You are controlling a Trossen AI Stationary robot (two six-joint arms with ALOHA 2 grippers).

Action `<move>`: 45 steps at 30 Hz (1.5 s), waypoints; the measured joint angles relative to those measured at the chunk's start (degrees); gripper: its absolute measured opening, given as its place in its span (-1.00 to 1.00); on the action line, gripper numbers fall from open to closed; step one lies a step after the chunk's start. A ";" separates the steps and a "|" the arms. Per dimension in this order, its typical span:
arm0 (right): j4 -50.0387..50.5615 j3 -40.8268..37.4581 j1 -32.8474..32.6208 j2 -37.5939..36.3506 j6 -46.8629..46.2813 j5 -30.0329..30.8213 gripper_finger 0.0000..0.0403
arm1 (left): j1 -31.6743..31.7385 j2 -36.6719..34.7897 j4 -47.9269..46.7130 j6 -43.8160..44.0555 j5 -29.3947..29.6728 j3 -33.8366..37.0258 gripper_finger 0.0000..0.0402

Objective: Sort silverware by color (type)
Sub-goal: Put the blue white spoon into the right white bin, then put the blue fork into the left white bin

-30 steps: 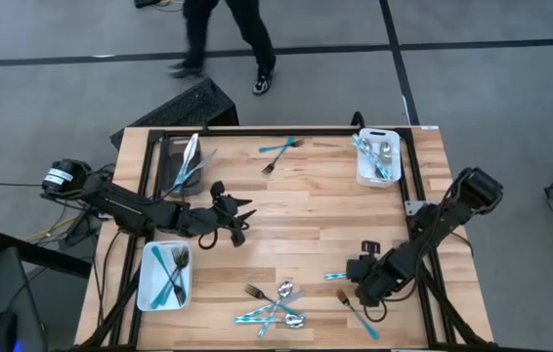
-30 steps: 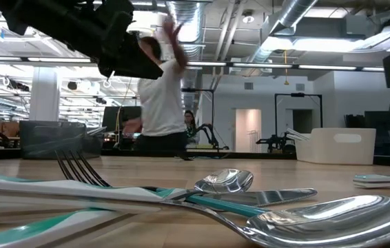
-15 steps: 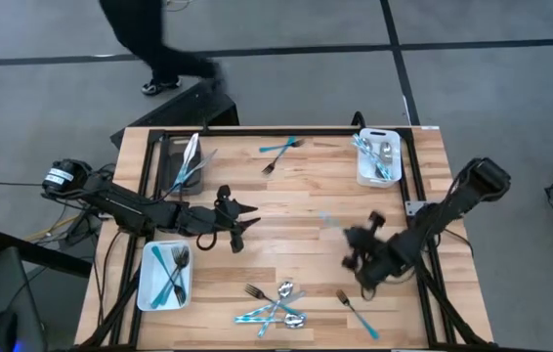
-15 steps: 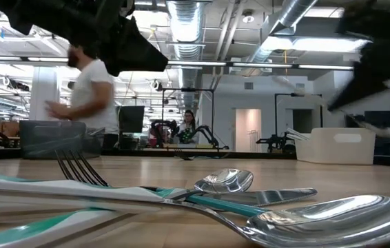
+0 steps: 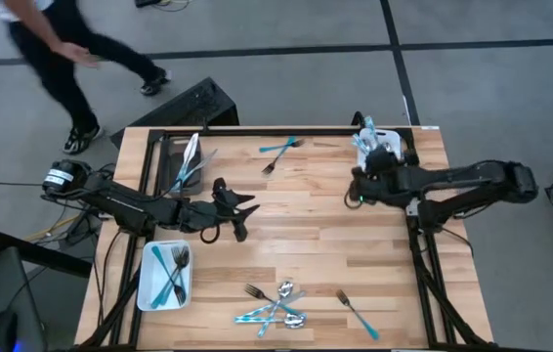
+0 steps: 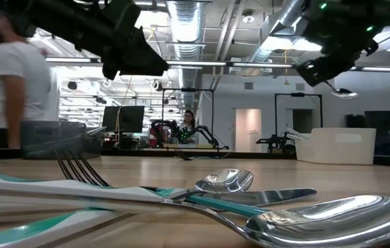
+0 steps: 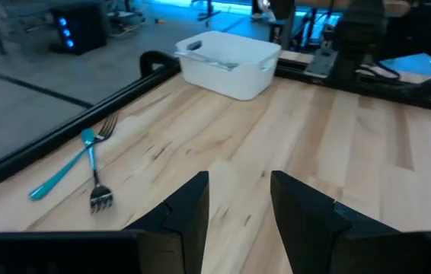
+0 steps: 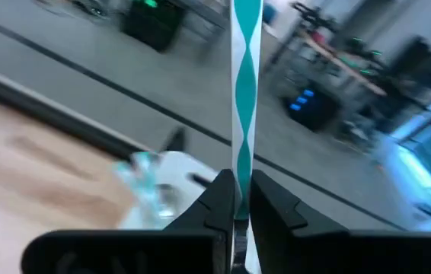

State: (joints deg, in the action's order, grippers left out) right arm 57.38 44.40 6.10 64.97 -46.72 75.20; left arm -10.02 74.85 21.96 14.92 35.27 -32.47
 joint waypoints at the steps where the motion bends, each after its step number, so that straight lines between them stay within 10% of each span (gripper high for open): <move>1: -0.20 0.00 1.79 0.02 1.42 0.16 -0.72 | 0.00 0.14 -0.28 0.21 0.35 0.00 -0.36; 16: -25.39 -4.73 24.37 0.02 32.71 -21.90 -0.70 | 0.00 0.22 -1.95 0.67 5.25 0.00 -0.36; 26: -27.41 -5.27 32.29 -0.06 36.13 -33.78 -0.36 | 0.00 0.22 -9.61 6.02 5.67 0.00 -0.36; 37: -26.69 -5.25 25.51 -0.63 33.26 -53.90 0.03 | -0.05 0.22 -12.29 8.11 3.35 0.00 -0.36; 45: -17.47 -5.22 8.70 -2.52 23.01 -56.04 -0.01 | -0.11 0.22 -13.17 7.60 0.45 0.00 -0.36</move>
State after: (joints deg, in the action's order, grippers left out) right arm 39.91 39.18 14.81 62.44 -23.71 19.16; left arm -10.14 75.07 8.80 22.51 35.72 -32.47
